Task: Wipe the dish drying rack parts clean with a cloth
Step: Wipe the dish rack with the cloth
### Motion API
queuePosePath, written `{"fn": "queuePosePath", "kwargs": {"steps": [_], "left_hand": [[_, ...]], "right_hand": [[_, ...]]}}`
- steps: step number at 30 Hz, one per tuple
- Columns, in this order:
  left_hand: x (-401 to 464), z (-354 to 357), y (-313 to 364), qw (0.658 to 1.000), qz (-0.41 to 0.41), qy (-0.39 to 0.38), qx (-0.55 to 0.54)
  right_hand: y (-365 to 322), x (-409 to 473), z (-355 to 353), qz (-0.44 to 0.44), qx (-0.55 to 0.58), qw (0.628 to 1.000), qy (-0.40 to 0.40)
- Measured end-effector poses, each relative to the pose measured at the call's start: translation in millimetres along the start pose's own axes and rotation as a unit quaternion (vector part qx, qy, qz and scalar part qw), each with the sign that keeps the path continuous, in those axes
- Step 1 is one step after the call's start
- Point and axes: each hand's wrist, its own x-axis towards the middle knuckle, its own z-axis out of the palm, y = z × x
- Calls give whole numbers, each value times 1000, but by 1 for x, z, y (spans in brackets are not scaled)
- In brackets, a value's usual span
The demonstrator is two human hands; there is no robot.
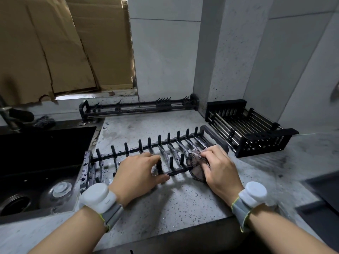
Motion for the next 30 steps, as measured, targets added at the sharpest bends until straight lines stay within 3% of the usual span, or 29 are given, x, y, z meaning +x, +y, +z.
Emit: {"fn": "queuePosePath", "kwargs": {"steps": [5, 9, 11, 21, 26, 30], "left_hand": [[-1, -1, 0, 1000, 2, -3, -1], [-2, -2, 1, 1000, -3, -6, -4], [-2, -3, 2, 1000, -3, -8, -6], [-1, 0, 0, 1000, 0, 3, -12], [-2, 1, 0, 1000, -3, 5, -15], [0, -1, 2, 1000, 1, 1, -13]], "right_hand": [[-15, -10, -11, -14, 55, 998, -23], [-29, 3, -5, 74, 138, 984, 80], [-35, 3, 8, 104, 154, 980, 68], [-23, 16, 9, 44, 59, 997, 32], [-15, 8, 3, -86, -52, 995, 14], [-25, -3, 4, -36, -2, 999, -10]]}}
